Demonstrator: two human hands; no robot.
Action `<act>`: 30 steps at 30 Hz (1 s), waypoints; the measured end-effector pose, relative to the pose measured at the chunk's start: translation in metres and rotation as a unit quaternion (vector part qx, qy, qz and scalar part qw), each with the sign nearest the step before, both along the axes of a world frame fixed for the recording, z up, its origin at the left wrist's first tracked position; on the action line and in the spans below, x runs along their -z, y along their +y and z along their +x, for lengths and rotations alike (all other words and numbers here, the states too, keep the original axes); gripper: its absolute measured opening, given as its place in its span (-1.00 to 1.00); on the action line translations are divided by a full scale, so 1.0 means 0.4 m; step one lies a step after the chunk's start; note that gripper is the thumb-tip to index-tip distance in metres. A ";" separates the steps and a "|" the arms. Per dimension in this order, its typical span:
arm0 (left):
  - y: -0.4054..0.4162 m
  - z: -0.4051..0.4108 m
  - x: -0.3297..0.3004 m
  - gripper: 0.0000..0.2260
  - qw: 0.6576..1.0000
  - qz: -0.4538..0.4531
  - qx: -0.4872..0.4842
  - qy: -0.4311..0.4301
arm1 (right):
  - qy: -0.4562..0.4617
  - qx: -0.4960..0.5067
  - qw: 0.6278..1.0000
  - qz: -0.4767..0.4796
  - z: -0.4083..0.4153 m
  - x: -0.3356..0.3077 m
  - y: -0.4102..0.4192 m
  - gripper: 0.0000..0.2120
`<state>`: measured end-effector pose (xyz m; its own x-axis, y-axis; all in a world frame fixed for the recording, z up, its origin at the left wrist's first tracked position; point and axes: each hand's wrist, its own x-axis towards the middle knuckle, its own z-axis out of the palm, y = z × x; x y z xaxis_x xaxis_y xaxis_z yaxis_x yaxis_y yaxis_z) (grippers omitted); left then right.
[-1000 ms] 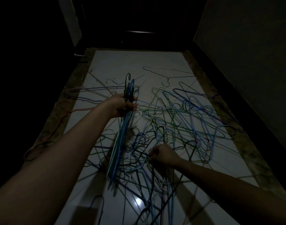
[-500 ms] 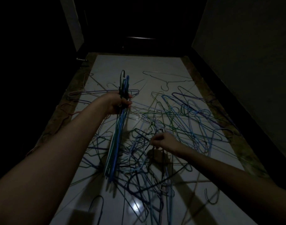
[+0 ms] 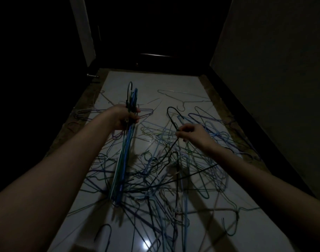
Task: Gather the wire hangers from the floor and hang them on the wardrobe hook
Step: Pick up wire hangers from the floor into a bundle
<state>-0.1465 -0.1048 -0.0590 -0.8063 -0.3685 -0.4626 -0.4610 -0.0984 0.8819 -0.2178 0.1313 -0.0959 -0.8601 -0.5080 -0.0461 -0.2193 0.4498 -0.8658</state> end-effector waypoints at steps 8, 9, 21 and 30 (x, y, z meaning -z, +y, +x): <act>0.027 0.001 -0.034 -0.79 0.999 -0.014 -0.018 0.032 | 0.036 0.045 0.997 -0.046 -0.025 -0.104 0.033 -0.88; 0.027 0.002 -0.035 -0.79 0.999 -0.017 -0.016 0.030 | 0.038 0.058 0.996 -0.054 -0.030 -0.115 0.040 -0.85; 0.024 -0.005 -0.005 -0.74 0.999 0.004 -0.044 0.019 | 0.067 0.129 0.982 -0.123 -0.067 -0.182 0.107 -0.78; 0.065 -0.019 0.004 -0.76 0.997 0.021 -0.056 0.043 | 0.059 0.149 0.980 -0.116 -0.069 -0.142 0.111 -0.78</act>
